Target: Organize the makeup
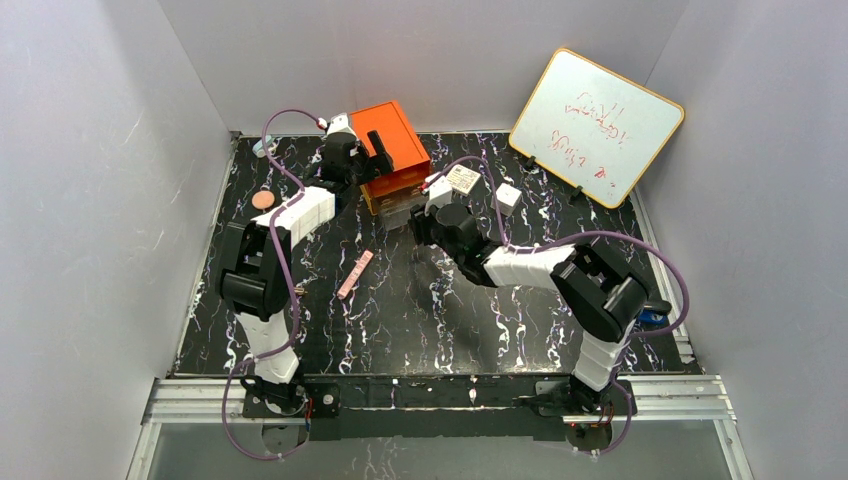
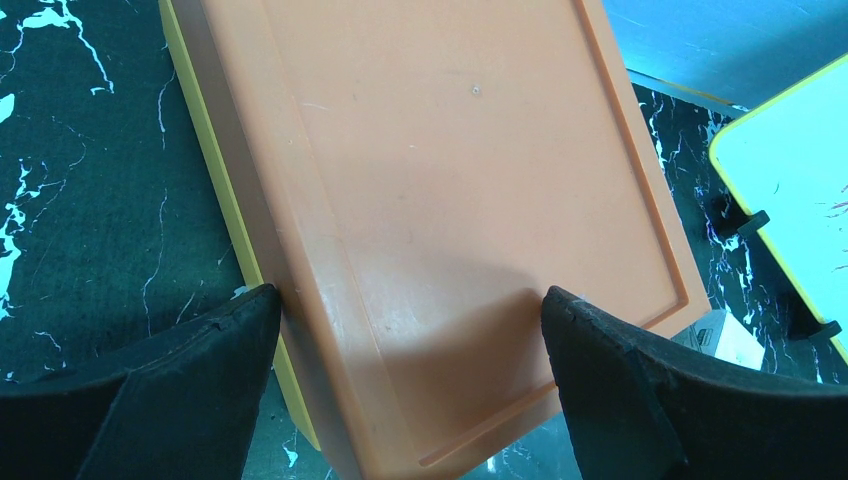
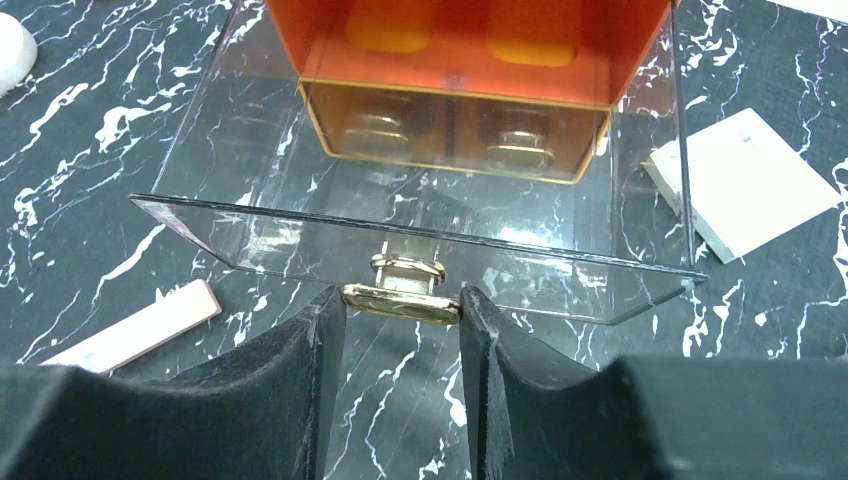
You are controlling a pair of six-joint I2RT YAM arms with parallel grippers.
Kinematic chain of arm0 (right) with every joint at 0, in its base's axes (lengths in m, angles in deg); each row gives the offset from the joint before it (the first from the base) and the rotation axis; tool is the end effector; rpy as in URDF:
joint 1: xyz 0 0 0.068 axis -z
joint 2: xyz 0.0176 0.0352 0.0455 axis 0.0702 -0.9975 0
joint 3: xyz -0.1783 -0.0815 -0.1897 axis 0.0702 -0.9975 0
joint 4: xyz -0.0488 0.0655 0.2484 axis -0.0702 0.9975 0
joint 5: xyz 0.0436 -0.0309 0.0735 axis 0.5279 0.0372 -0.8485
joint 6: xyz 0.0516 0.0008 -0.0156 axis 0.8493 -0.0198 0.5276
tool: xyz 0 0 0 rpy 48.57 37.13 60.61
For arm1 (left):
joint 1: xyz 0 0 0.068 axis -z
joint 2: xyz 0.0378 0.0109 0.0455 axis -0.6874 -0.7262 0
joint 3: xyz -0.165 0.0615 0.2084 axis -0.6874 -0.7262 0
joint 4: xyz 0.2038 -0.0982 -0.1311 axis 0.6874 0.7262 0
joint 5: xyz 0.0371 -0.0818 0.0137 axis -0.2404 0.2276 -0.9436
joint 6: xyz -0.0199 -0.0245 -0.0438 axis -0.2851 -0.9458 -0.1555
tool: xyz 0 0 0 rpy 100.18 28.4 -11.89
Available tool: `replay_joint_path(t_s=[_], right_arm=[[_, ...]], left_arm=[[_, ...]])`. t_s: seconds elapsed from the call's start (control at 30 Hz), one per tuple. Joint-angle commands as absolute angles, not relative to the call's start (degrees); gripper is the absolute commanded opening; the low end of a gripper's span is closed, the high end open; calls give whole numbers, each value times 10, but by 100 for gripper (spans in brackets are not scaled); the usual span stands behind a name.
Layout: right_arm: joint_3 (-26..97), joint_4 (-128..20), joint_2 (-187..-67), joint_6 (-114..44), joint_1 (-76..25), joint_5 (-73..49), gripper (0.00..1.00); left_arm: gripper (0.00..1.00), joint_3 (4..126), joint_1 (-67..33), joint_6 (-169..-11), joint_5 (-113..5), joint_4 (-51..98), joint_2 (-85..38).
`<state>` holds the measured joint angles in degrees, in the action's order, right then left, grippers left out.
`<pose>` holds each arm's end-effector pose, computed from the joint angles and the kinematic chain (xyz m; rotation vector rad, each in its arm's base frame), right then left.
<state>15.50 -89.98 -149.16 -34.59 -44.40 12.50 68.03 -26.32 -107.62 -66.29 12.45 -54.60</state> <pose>0.2708 0.2895 0.2089 -0.4205 1.7371 0.4394 0.4212 -0.1268 0.2543 -0.2536 1.9020 -0.4781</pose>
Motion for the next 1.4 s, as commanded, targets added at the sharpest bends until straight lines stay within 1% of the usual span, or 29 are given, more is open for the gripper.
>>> replay_joint_path(t_s=[0.0, 0.17, 0.27, 0.3, 0.4, 0.43, 0.53, 0.67, 0.7, 0.77, 0.83, 0.87, 0.9, 0.93, 1.0, 1.13, 1.27, 1.37], right_arm=[[128, -869, -1460, -339, -454, 156, 6], [129, -852, -1452, -340, -456, 148, 18], [125, -840, -1439, -340, -458, 142, 20], [121, -836, -1432, -339, -459, 140, 25], [106, -821, -1403, -336, -462, 139, 51], [100, -817, -1391, -335, -463, 140, 58], [83, -805, -1346, -331, -465, 146, 76], [79, -807, -1258, -320, -465, 179, 95], [85, -805, -1245, -319, -465, 187, 98], [107, -794, -1229, -316, -464, 219, 99], [146, -765, -1235, -295, -462, 298, 99], [177, -731, -1250, -273, -453, 352, 99], [236, -677, -1272, -241, -434, 383, 99], [286, -596, -1300, -196, -406, 388, 99], [362, -462, -1358, -125, -338, 356, 99], [506, -311, -1499, -36, -206, 218, 99], [625, -236, -1632, 6, -133, 107, 99], [675, -212, -1690, 18, -111, 62, 99]], left_arm=[[99, 680, -254, -1060, -652, 184, -574], [99, 682, -254, -1061, -650, 186, -576], [98, 683, -254, -1059, -652, 190, -575], [98, 683, -255, -1058, -653, 191, -576], [98, 684, -254, -1057, -653, 192, -577], [98, 683, -254, -1057, -653, 192, -578], [98, 684, -254, -1058, -649, 190, -580], [98, 684, -254, -1061, -646, 188, -583], [98, 684, -254, -1061, -644, 188, -583], [98, 684, -254, -1062, -642, 187, -584], [98, 684, -255, -1062, -641, 187, -584], [98, 683, -254, -1061, -641, 188, -584], [98, 682, -254, -1061, -641, 188, -582], [98, 681, -254, -1061, -640, 188, -581], [99, 679, -254, -1061, -639, 188, -579], [98, 677, -254, -1063, -635, 189, -574], [98, 670, -254, -1059, -638, 193, -564], [98, 668, -254, -1053, -644, 197, -559]])
